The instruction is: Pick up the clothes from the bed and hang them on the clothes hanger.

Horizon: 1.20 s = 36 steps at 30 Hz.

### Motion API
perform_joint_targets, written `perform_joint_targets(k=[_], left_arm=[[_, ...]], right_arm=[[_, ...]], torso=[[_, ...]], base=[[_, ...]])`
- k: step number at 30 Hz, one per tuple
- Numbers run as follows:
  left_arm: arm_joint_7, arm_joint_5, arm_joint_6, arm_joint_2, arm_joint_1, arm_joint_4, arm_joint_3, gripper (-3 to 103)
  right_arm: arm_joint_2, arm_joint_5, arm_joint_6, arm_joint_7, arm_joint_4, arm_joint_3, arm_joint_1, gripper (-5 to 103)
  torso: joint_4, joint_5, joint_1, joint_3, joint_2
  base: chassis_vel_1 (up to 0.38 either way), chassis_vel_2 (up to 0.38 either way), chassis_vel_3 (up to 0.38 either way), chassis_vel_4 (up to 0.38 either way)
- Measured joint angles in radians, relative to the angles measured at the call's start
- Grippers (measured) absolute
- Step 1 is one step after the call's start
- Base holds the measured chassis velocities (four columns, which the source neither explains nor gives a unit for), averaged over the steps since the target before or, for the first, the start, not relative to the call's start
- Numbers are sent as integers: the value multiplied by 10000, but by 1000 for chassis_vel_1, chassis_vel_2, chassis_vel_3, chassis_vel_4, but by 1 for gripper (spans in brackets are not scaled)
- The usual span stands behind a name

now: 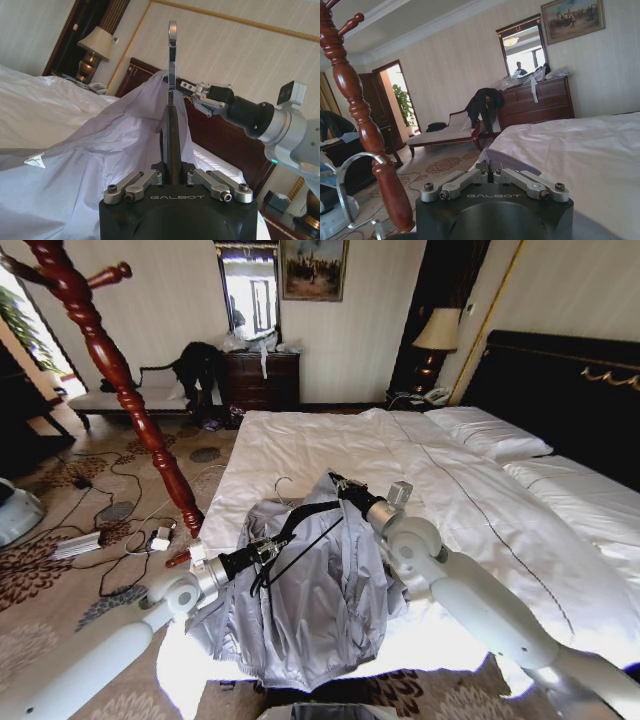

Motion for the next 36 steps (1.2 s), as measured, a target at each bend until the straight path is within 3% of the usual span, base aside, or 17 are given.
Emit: perform_joint_targets(k=[27, 36], left_arm=[[-180, -377, 109, -1084, -2815, 1731, 1669, 15], [-418, -375, 106, -1161, -3376, 2295, 1609, 15]], right_arm=[[123, 743, -432, 381, 1685, 247, -1512, 0], [35, 1187, -459, 483, 2004, 490, -1555, 0]], torso=[[-1, 0, 0, 0, 0], [1, -1, 0, 0, 0]], base=[[0, 0, 0, 0], [0, 0, 0, 0]])
